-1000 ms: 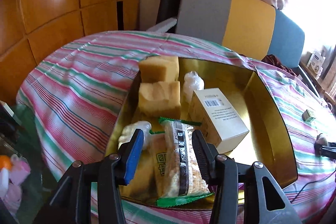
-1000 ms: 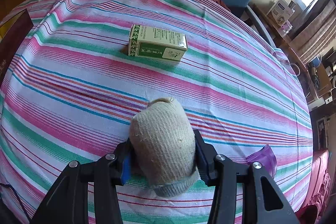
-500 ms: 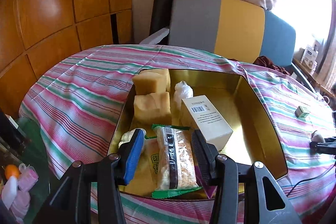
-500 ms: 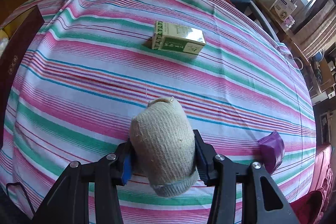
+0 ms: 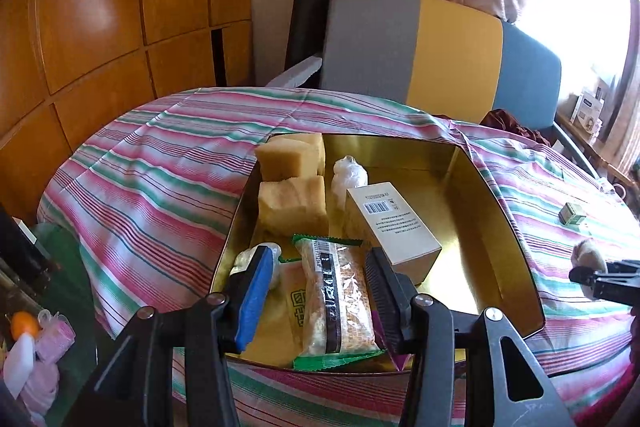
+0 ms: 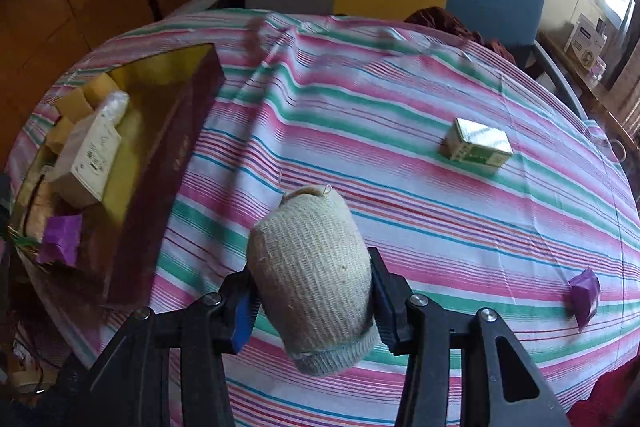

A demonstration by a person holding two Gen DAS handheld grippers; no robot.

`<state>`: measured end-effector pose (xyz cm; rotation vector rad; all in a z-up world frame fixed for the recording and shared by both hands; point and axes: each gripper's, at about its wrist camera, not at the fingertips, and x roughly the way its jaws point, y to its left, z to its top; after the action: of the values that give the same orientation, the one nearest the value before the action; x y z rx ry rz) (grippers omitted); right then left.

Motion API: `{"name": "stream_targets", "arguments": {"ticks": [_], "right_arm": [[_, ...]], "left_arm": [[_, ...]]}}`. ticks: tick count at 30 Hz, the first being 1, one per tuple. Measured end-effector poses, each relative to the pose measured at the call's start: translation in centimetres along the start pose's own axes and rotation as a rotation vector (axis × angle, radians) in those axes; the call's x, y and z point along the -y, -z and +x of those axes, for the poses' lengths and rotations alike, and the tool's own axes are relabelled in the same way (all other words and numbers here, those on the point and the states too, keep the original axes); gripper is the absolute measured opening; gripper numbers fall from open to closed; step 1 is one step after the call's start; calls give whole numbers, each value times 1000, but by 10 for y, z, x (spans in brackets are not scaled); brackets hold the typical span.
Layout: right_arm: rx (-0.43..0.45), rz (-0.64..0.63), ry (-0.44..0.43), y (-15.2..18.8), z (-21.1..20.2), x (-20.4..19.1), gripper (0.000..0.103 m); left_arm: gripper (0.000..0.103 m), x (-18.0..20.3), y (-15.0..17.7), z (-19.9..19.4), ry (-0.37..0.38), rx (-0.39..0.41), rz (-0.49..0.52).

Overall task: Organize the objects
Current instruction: 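Carry the wrapped white ball to the gold tray and open the right gripper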

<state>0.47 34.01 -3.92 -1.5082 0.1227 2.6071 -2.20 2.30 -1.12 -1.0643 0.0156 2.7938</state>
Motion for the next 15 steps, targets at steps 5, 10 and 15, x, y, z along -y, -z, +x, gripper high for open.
{"name": "stream_targets", "arguments": {"ticks": [5,10,15], "right_arm": [[74,-48,-61,-14,-17,-38,48],[110,-71,-117,-20,-25,-67,48],[113,-93,-167,-25,-23,-92,48]], "left_arm": [[50,-3,1,0,-10,-4,-3],[50,-3,3,0,-12,-10,0],[50,-6,6,3,-22,-23,1]]}}
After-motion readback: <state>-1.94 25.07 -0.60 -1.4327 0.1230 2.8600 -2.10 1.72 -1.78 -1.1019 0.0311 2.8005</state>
